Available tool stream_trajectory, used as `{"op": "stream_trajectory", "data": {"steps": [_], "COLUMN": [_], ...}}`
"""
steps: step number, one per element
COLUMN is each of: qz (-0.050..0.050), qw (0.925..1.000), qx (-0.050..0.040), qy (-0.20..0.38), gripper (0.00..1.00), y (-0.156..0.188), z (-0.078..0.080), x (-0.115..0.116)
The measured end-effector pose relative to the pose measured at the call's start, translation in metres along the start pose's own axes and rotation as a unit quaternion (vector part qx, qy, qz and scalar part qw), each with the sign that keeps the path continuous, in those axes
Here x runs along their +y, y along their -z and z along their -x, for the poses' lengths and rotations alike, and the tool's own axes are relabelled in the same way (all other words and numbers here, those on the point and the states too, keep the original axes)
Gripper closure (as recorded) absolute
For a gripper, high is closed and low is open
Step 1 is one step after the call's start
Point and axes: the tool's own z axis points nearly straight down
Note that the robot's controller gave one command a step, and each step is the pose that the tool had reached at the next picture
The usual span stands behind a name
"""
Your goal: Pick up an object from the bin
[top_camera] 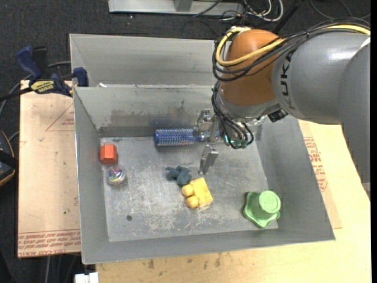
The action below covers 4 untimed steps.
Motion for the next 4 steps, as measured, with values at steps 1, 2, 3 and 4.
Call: {"op": "stream_trajectory", "data": {"steps": [1, 2, 3, 4], "qz": [0.001, 0.001, 0.003, 0.002], "qw": [0.9999, 0.9998, 0.9998, 0.9998], "qx": [-0.0118, -0.0127, -0.0147, -0.0142], "qy": [-0.007, 0.012, 0.011, 0.011], "gripper": [0.00, 0.00, 1.00, 0.00], "y": [-0.0559, -0.0585, -0.0556, -0.0600], "z": [-0.0556, -0.0567, -0.0549, -0.0565], "x": [0.0011, 0.0018, 0.0029, 0.0017]}}
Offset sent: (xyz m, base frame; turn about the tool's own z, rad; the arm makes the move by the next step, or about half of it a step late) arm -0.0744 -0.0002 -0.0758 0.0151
